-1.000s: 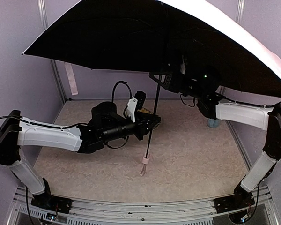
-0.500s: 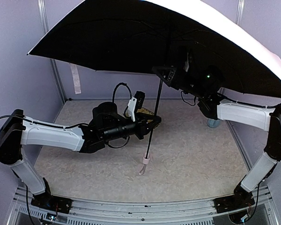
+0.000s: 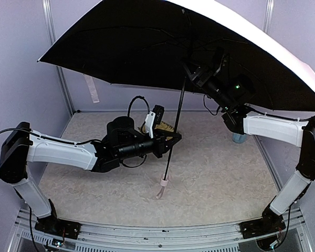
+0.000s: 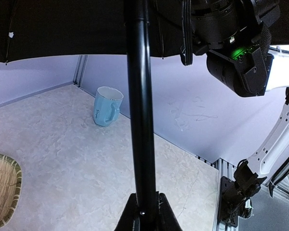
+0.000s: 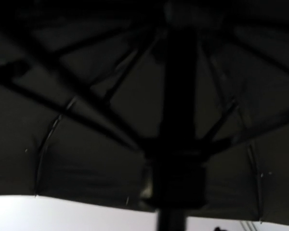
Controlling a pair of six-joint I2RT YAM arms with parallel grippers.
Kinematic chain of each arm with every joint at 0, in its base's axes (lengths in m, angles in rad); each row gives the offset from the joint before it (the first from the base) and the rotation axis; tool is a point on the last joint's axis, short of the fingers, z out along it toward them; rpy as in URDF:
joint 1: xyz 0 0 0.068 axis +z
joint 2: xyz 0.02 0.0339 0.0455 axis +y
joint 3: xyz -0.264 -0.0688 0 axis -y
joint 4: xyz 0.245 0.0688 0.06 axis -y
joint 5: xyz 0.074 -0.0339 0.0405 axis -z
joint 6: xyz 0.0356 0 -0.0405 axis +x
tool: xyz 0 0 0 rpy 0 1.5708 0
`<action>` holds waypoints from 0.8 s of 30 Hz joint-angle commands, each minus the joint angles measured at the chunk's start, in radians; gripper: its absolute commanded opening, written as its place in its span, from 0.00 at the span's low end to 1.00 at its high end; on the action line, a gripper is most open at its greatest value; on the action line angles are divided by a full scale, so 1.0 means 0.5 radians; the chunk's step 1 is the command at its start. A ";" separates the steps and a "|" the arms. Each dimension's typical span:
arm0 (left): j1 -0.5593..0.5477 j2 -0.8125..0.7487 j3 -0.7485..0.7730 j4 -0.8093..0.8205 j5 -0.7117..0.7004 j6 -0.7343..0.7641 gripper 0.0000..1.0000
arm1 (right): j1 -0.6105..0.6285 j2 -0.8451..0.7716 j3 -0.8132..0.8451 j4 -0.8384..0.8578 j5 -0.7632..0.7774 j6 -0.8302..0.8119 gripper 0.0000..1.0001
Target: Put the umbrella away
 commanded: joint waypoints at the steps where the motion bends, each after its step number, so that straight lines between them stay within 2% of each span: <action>1: -0.015 -0.009 0.075 0.151 -0.020 0.056 0.00 | -0.004 0.033 0.022 0.100 0.176 0.022 0.61; 4: -0.015 -0.004 0.076 0.146 -0.024 0.060 0.00 | -0.006 0.060 0.057 0.073 0.170 0.005 0.60; 9: -0.018 -0.004 0.075 0.142 -0.026 0.071 0.00 | -0.007 0.080 0.077 0.073 0.188 -0.023 0.48; 16: -0.021 -0.007 0.071 0.138 -0.032 0.090 0.00 | -0.016 0.081 0.126 0.029 0.232 -0.093 0.58; 24: -0.024 -0.001 0.072 0.135 -0.035 0.105 0.00 | -0.034 0.078 0.152 -0.010 0.261 -0.099 0.61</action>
